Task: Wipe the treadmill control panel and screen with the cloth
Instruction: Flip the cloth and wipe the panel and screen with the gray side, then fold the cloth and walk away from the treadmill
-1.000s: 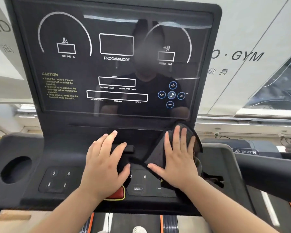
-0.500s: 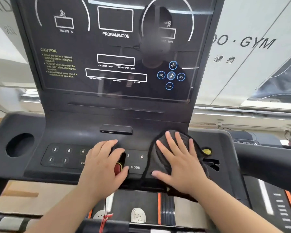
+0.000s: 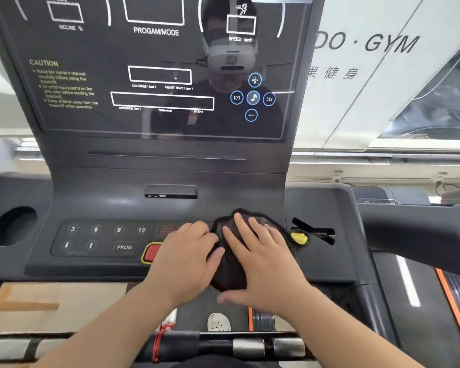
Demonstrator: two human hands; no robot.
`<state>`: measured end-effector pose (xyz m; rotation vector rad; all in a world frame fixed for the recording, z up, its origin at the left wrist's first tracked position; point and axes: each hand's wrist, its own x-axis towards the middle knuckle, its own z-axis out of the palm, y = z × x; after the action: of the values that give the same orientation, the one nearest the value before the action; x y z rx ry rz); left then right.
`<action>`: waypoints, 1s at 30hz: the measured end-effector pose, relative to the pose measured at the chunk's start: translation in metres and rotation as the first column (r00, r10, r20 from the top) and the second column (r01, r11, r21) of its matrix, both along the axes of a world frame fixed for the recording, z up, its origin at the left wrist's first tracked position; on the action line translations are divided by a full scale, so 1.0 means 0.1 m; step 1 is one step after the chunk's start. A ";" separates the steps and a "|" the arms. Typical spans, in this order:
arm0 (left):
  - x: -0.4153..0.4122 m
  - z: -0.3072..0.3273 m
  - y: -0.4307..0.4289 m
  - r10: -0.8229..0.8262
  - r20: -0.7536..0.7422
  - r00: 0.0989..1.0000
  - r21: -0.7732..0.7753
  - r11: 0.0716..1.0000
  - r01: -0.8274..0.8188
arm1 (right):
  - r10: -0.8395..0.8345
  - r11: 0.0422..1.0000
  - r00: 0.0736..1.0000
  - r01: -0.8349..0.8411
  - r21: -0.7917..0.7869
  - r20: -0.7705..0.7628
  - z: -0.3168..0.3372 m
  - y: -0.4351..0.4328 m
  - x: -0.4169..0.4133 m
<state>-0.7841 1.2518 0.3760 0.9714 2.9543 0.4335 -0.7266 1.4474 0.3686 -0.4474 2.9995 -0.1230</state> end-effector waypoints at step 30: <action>-0.20 0.55 0.04 -0.372 0.551 0.747 0.356 0.914 0.193 | -0.924 0.290 0.383 0.720 -0.630 0.011 0.59 -0.39 1.47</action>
<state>-0.8045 1.2555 0.4308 1.0336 2.1517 0.9590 -0.5791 1.4081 0.4273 1.3773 3.0667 -1.1222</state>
